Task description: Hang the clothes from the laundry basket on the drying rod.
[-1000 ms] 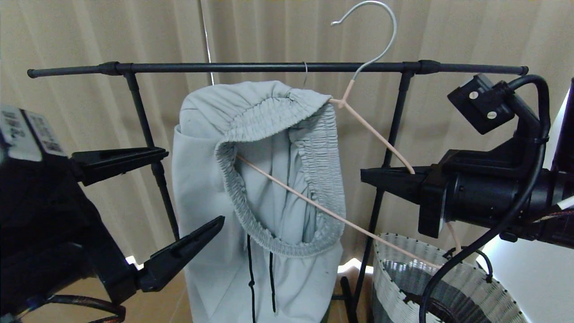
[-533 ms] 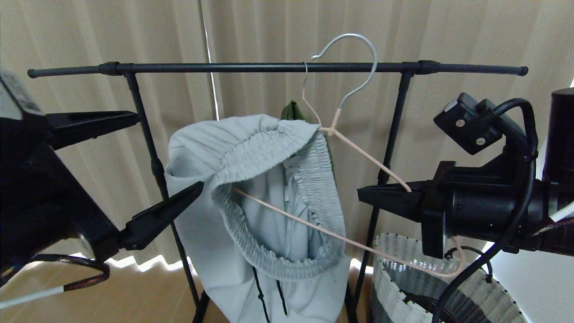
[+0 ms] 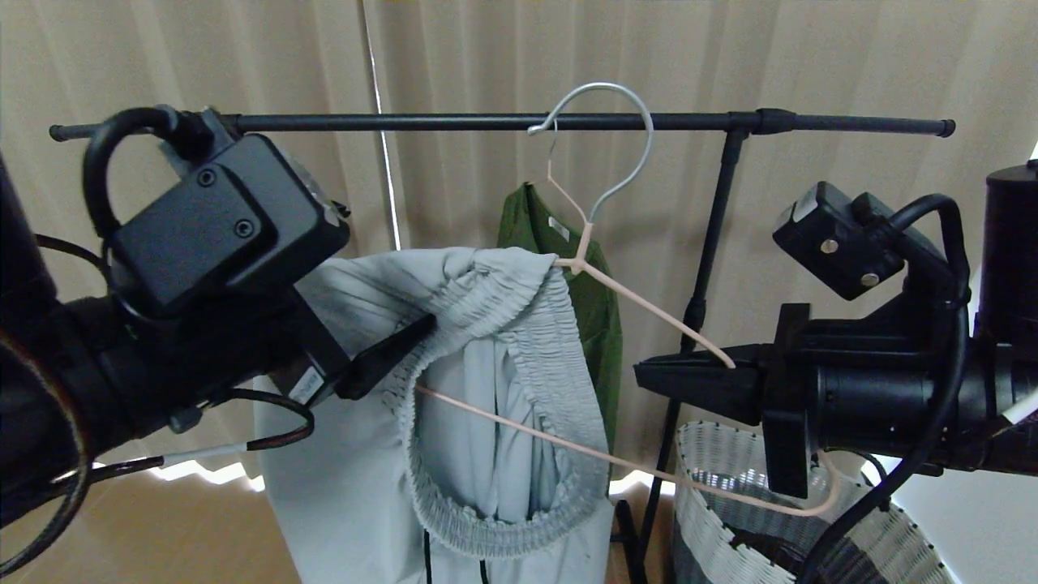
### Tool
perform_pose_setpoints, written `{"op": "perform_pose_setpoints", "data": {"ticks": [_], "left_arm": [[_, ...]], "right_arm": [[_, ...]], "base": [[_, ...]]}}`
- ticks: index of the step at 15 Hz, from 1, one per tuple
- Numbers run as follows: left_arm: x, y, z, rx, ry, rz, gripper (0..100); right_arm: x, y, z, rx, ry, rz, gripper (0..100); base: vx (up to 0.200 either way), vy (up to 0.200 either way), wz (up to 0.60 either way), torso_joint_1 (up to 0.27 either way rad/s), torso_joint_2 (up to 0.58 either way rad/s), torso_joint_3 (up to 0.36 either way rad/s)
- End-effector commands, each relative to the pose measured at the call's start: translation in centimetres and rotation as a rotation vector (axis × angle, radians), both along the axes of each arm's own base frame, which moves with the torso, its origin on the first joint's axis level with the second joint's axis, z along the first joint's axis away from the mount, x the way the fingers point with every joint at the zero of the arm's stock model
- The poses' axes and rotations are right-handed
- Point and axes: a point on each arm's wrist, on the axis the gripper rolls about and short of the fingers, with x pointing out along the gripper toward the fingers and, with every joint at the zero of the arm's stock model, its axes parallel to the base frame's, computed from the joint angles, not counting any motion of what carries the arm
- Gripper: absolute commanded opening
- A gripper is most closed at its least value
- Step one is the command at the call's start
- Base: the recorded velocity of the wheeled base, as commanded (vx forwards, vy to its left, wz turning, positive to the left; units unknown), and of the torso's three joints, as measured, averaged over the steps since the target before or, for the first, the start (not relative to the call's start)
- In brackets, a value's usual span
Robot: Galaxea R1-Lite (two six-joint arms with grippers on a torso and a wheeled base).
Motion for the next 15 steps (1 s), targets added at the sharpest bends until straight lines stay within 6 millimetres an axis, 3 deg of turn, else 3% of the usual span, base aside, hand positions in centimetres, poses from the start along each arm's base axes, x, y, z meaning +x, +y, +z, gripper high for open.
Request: {"op": "perform_pose_setpoints", "data": {"ticks": [1, 6, 7, 15], "left_arm": [[2.1, -0.9, -0.6, 0.015, 0.033, 0.027, 100], [2.2, -1.1, -0.6, 0.017, 0.036, 0.023, 100], [2.2, -1.1, -0.6, 0.017, 0.036, 0.023, 0], [2.2, -1.0, -0.8, -0.012, 0.056, 0.029, 0]], "right_arm": [[-0.3, 0.2, -0.3, -0.014, -0.002, 0.022, 0], [-1.1, 1.2, -0.4, -0.019, -0.010, 0.081, 0], [-1.2, 1.3, -0.4, -0.019, -0.010, 0.087, 0], [-1.9, 1.6, -0.3, -0.023, -0.030, 0.136, 0]], "base": [[0.000, 0.000, 0.00, 0.000, 0.00, 0.000], [0.000, 0.000, 0.00, 0.000, 0.00, 0.000], [0.000, 0.000, 0.00, 0.000, 0.00, 0.000], [0.000, 0.000, 0.00, 0.000, 0.00, 0.000]]}}
